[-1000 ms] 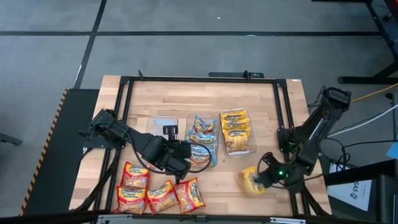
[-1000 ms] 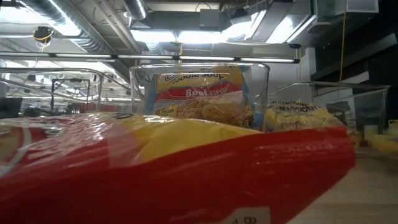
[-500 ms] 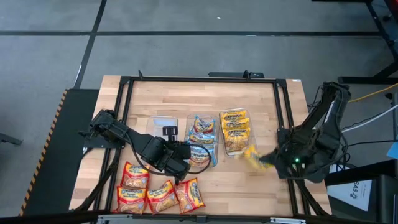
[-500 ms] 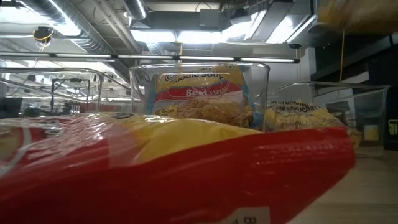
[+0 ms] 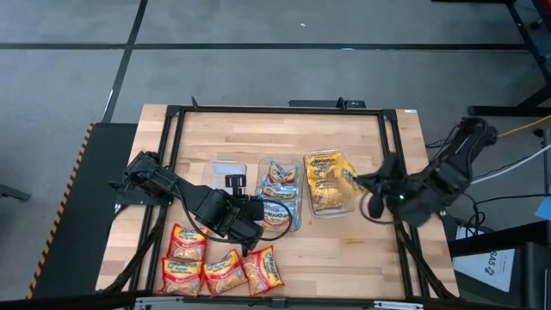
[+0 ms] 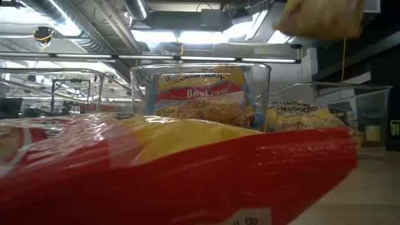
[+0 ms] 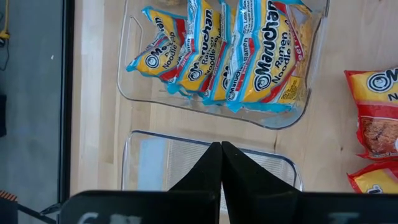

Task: Sort Maruchan noodles
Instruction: Put the yellow noodle pack into the right transparent bin

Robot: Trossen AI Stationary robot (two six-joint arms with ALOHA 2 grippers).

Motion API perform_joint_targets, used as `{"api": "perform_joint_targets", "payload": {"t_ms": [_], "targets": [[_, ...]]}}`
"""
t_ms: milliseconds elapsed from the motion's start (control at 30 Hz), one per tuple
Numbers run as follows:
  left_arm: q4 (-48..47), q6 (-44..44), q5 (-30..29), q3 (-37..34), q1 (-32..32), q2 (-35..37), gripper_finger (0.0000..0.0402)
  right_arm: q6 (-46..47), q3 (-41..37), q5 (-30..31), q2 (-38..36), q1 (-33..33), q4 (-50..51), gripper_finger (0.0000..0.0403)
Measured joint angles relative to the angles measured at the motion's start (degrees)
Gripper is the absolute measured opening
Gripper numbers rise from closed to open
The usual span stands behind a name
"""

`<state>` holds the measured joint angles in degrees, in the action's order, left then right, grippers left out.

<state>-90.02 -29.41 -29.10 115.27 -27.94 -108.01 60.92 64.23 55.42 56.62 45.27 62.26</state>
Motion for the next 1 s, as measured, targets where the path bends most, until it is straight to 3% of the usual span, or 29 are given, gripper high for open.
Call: {"api": "perform_joint_targets", "payload": {"t_ms": [267,433,800,1000], "targets": [[0.02,0.02,0.01,0.02,0.0,0.0,0.0,-12.47,-0.72,-14.85,1.76,-13.67,-0.6,0.0],[0.0,0.02,0.02,0.0,0.0,0.0,0.0,-15.15,-2.91,-22.74,4.05,-18.92,-1.0,0.0],[0.0,0.03,0.02,0.02,0.0,0.0,0.0,-17.96,-9.84,-37.54,10.15,-20.54,-8.76,0.0],[0.0,0.04,0.02,0.01,0.01,0.0,0.0,-17.9,-11.57,-37.99,12.68,-20.56,-13.06,0.0]]}}
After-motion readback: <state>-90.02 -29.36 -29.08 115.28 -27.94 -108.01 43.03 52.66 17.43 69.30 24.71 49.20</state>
